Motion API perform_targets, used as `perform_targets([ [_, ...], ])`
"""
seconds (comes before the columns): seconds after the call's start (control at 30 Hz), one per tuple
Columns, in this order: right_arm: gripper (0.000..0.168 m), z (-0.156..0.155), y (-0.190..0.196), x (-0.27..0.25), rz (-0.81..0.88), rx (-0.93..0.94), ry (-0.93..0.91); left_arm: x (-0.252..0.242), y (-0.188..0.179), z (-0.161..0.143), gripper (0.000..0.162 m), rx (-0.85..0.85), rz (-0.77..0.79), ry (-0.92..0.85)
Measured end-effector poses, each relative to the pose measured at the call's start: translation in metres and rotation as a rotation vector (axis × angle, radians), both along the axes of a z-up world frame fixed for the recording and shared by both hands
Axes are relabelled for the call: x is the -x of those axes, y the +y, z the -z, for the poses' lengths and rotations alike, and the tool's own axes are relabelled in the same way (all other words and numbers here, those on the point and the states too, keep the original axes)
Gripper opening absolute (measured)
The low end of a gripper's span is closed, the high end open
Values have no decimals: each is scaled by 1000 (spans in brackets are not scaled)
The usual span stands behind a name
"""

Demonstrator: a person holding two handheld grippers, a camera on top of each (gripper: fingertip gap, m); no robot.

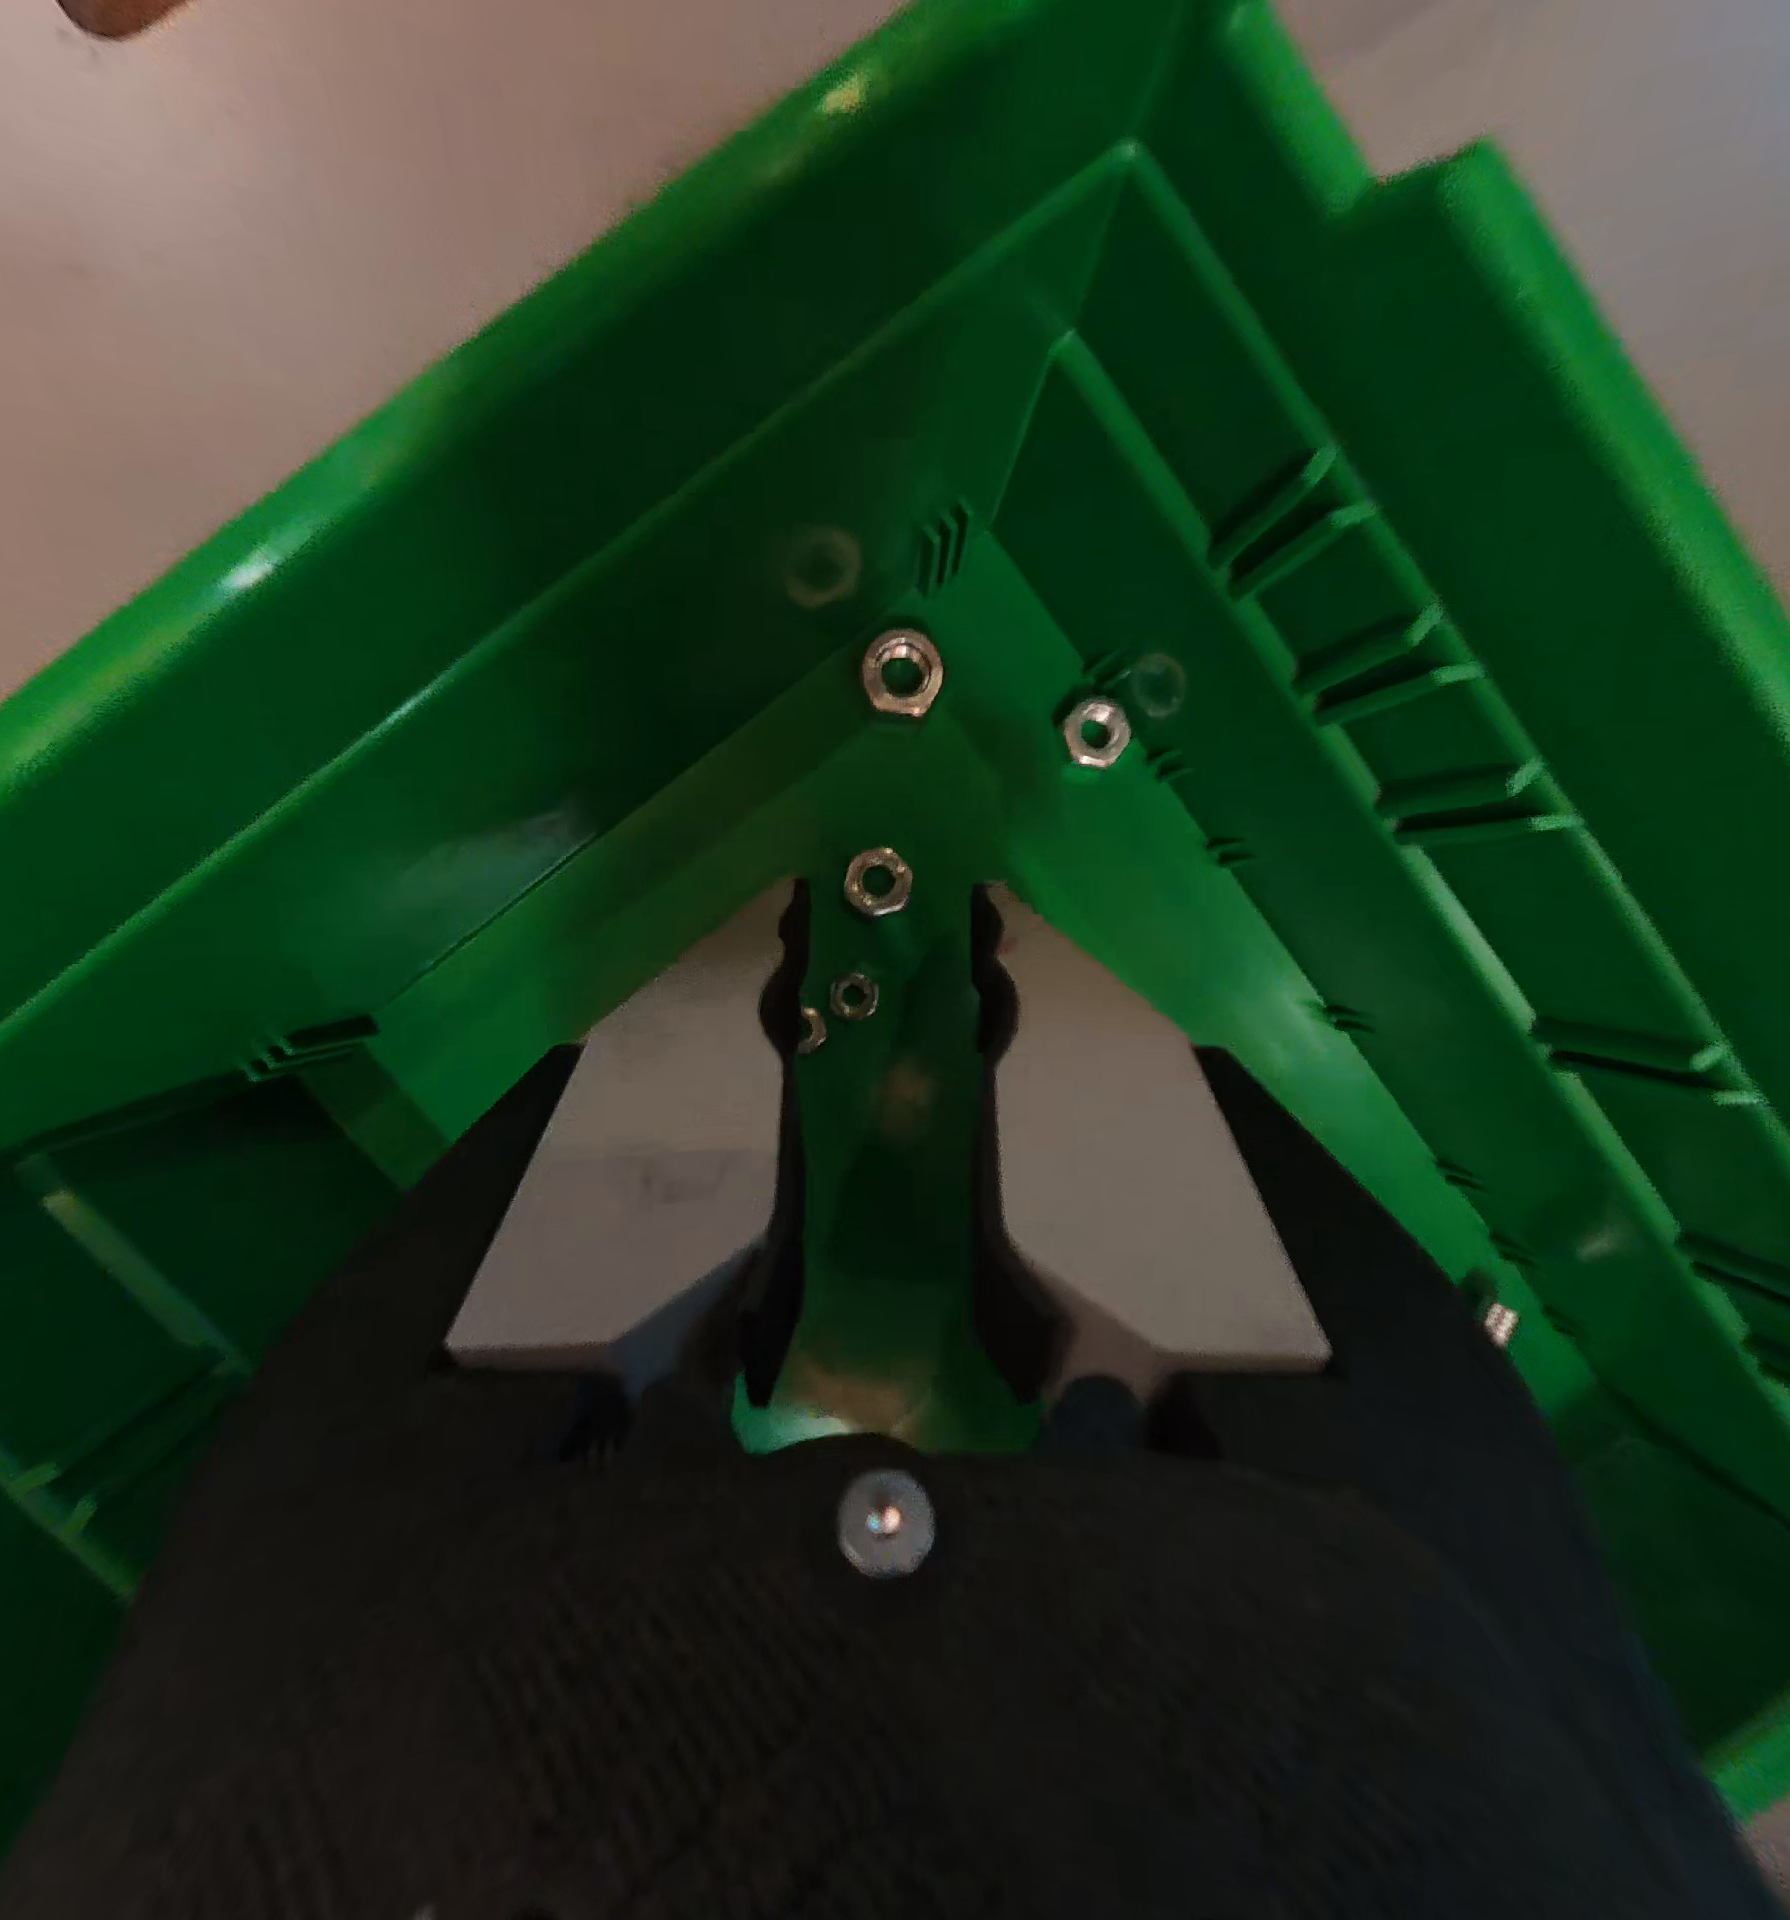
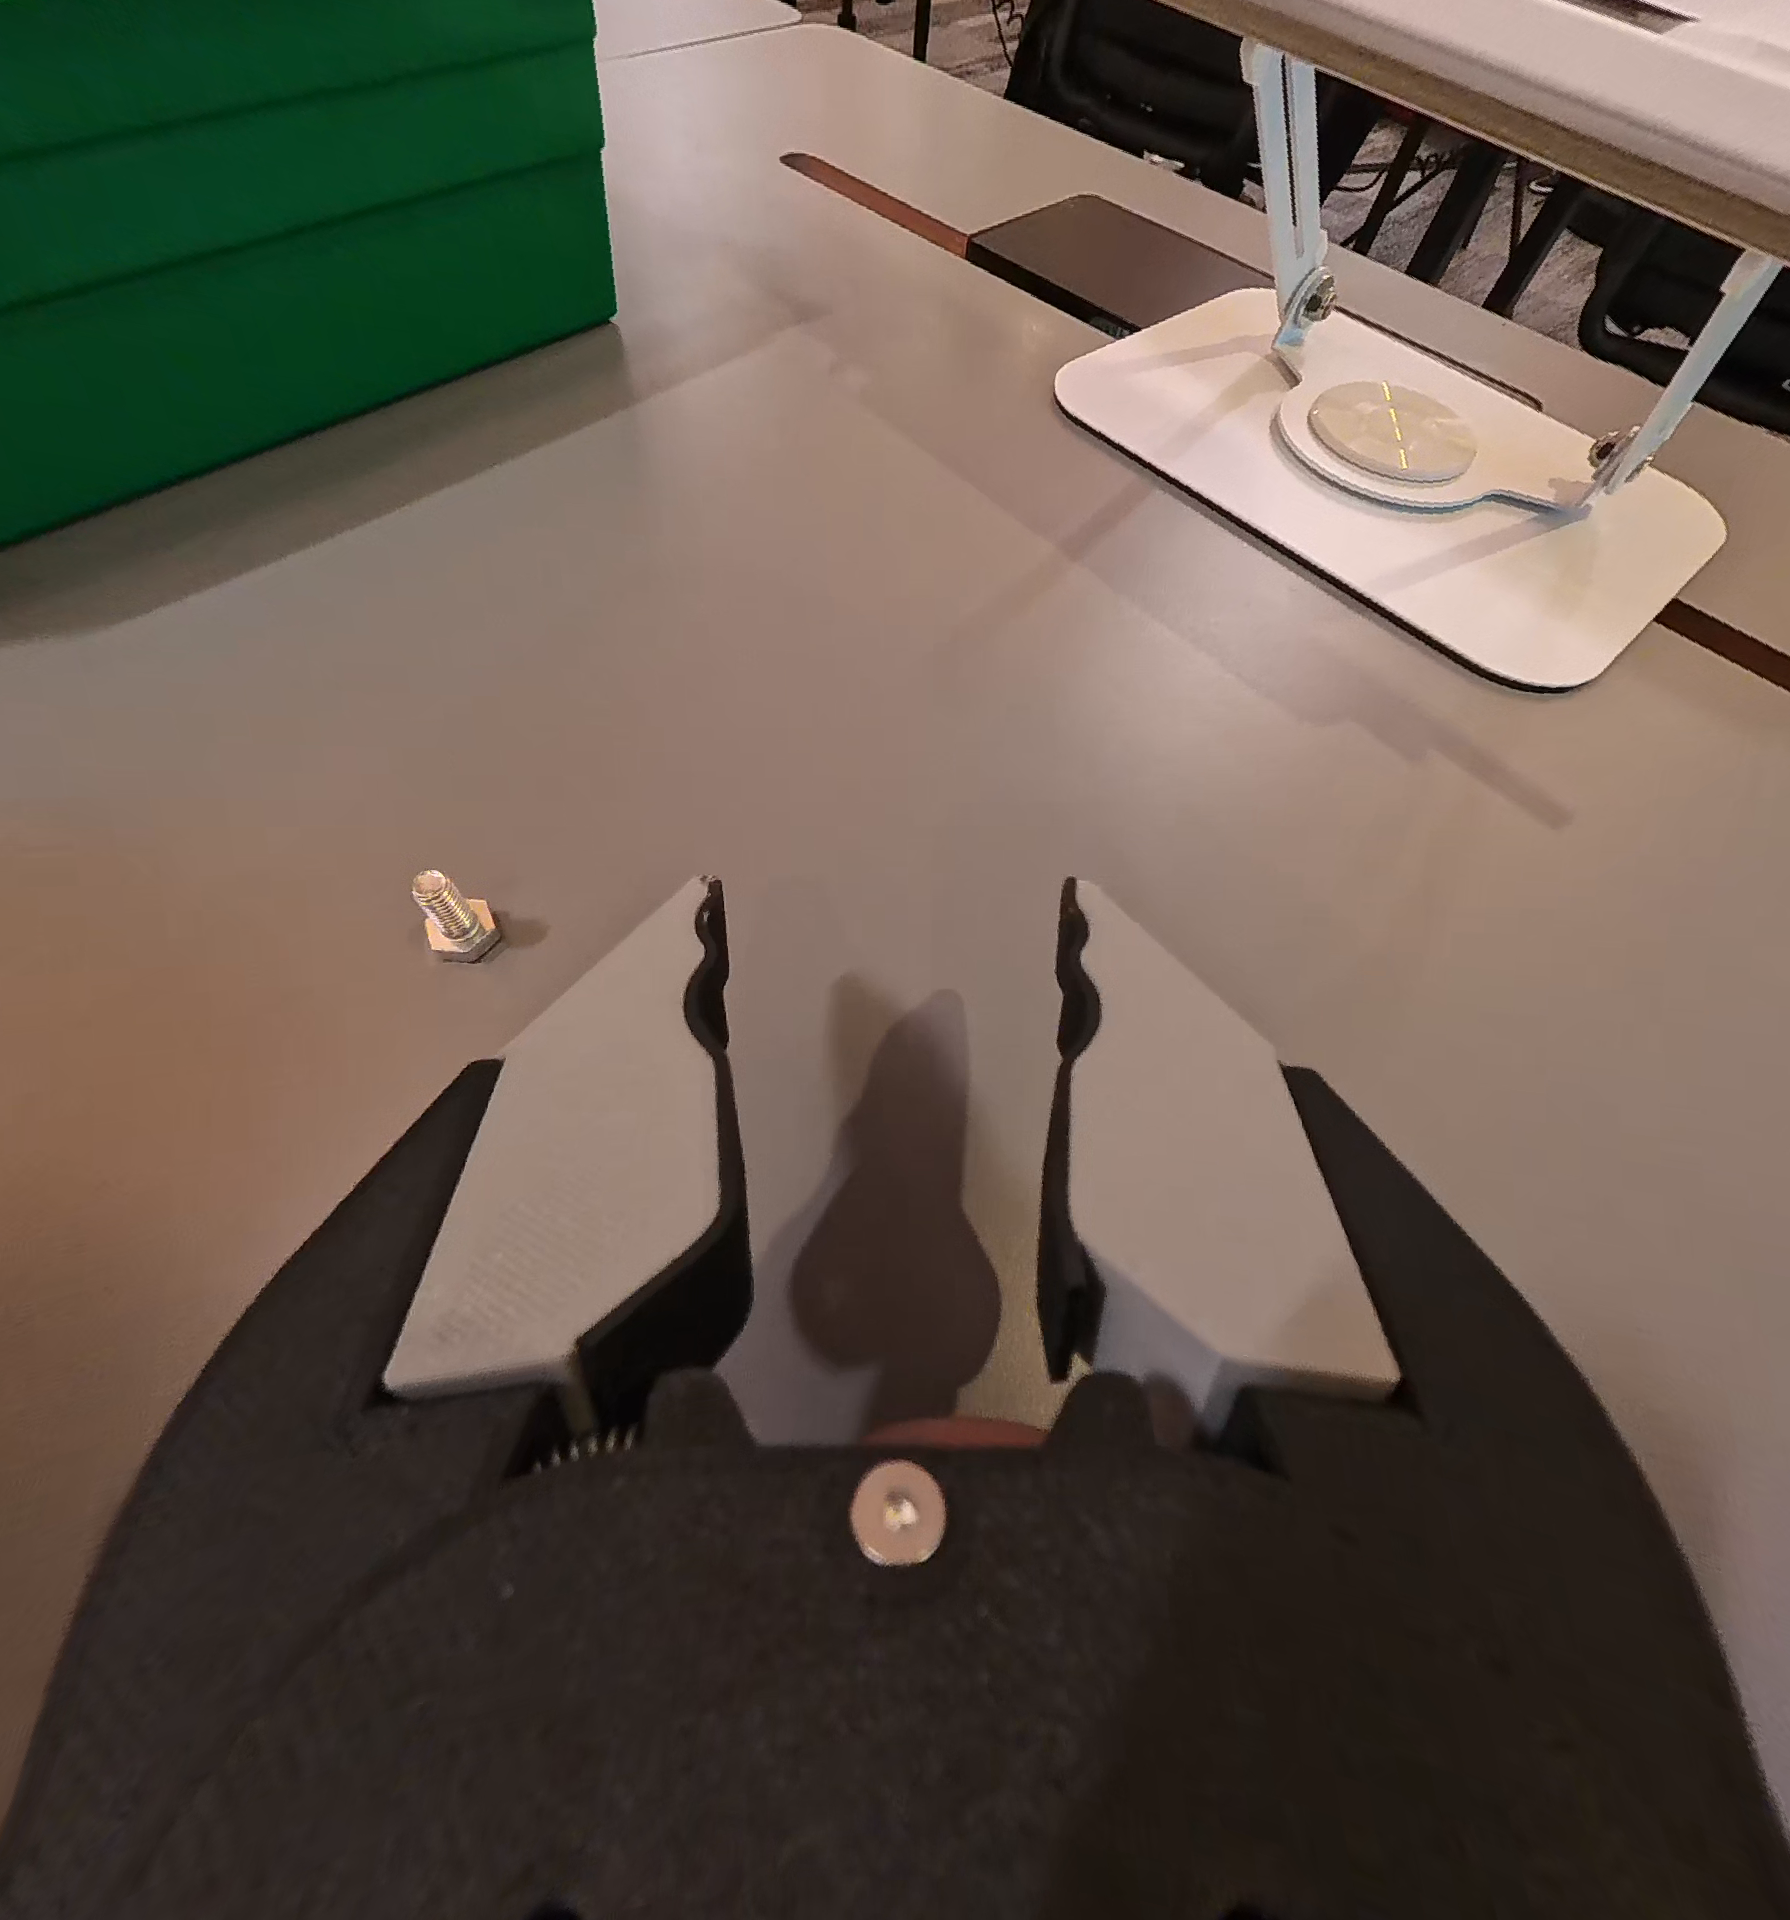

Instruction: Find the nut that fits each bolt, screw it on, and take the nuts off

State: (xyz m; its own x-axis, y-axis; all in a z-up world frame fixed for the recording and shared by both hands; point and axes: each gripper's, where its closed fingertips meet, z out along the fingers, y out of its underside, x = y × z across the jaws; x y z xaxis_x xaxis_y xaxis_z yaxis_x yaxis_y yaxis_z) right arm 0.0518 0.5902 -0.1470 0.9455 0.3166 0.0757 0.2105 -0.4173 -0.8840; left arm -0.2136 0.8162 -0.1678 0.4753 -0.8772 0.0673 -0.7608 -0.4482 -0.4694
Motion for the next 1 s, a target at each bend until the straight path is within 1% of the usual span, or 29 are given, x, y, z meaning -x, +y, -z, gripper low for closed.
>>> perform_targets([
  [0.1,60,0,0,1,-7,0,-4,-3,1,-2,29,16,-12,-24],
  [0.2,59,0,1,1,-7,-1,-4,-1,1,2,28,17,-25,1],
  [0.33,59,0,1,1,-7,-1,5,1,-6,13,26,44,-4,48],
  [0.53,59,0,0,2,-17,-1,0,6,-2,17,16,-15,3,120],
  [0.63,59,-1,0,2,-18,-7,2,4,-1,17,14,-14,-2,119],
  [0.7,58,-2,0,2,-19,-11,3,3,-3,17,17,-4,-4,111],
  [0.77,59,-2,0,3,-20,-15,1,2,-6,16,24,26,-9,92],
  [1.0,58,-3,-1,4,-28,-19,0,5,0,15,27,22,-27,110],
])
